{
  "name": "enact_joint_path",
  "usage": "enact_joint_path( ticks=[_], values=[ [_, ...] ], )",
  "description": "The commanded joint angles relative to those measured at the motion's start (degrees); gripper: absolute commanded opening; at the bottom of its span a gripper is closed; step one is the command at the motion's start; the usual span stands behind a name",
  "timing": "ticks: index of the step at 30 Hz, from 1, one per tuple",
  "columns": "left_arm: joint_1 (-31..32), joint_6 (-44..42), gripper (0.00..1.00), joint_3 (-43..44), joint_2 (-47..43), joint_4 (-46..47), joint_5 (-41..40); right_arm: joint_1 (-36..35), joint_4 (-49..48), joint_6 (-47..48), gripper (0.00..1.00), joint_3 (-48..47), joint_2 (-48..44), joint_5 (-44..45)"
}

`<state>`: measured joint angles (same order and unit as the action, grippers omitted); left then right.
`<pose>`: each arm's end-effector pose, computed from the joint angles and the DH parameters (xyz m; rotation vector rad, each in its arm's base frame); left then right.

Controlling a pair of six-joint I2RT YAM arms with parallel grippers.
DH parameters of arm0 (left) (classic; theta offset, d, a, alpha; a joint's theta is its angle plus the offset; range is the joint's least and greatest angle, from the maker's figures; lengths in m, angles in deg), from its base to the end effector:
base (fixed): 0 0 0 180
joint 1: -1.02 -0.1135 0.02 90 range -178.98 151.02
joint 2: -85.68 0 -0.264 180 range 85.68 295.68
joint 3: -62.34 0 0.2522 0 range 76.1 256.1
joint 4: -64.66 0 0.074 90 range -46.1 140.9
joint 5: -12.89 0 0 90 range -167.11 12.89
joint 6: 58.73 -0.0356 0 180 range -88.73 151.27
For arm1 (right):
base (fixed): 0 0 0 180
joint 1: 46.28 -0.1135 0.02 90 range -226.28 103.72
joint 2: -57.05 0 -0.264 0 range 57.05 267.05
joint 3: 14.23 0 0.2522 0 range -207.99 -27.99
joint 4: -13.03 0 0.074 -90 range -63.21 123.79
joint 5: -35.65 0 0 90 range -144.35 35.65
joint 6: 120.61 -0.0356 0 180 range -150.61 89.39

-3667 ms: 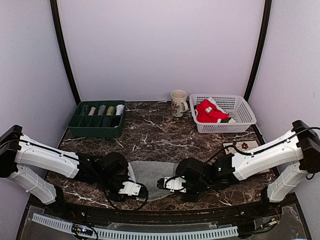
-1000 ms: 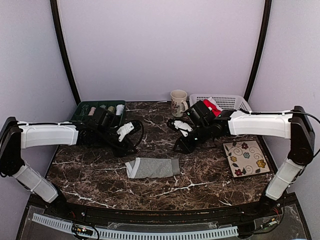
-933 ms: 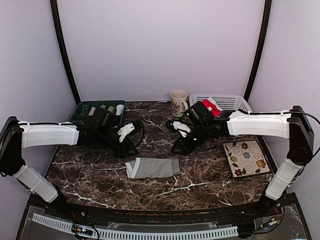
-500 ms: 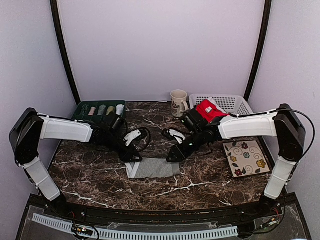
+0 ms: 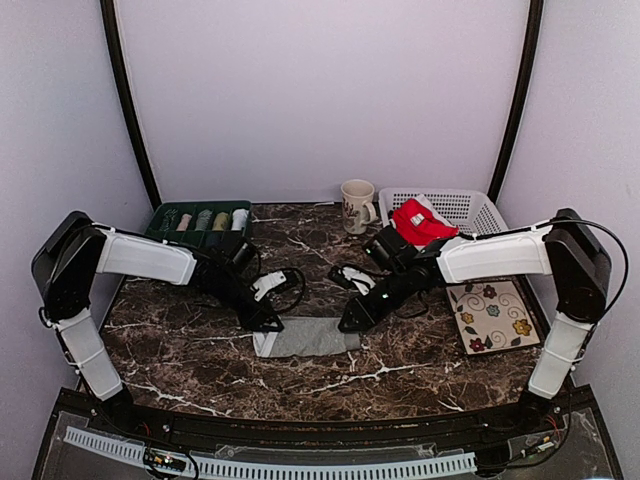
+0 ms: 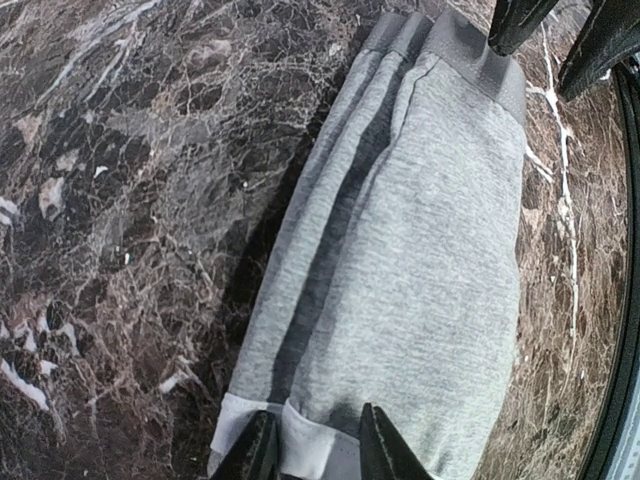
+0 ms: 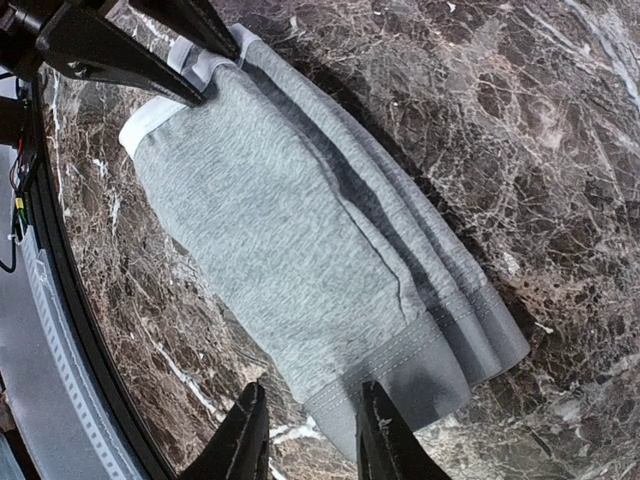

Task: Roll the underwear
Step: Smooth out the underwear at the center of the board.

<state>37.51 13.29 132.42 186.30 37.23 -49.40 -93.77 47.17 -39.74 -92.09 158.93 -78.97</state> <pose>0.2650 -0.2166 0.1554 1.3385 2.2027 -0.7446 0.2329 0.2760 0.1788 -1.0521 2.5101 0.8893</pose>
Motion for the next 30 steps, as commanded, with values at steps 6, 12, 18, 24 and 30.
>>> enact_joint_path(
  ticks=[6, 12, 18, 24, 30],
  values=[
    [-0.7, -2.6, 0.11, 3.8, -0.9, -2.3, -1.3, 1.0, 0.8, 1.0, 0.29, 0.7, -0.5, 0.2],
    [-0.9, -3.0, 0.01, 6.1, -0.7, -2.4, -0.8, 1.7, 1.7, 1.7, 0.28, 0.6, -0.2, 1.1],
    [-3.4, -2.9, 0.0, 6.7, 2.6, -3.1, -1.2, 2.8, 2.1, 1.8, 0.26, 0.1, 0.6, 2.9],
    [-3.6, -2.1, 0.0, 7.8, 5.1, -1.9, -1.8, 2.8, 1.1, 1.7, 0.26, -1.5, 2.1, 3.2],
    [-3.6, -2.2, 0.0, 9.7, 5.4, -2.8, -1.5, 2.7, 1.0, 1.3, 0.24, -4.6, 2.2, 2.3]
  ],
)
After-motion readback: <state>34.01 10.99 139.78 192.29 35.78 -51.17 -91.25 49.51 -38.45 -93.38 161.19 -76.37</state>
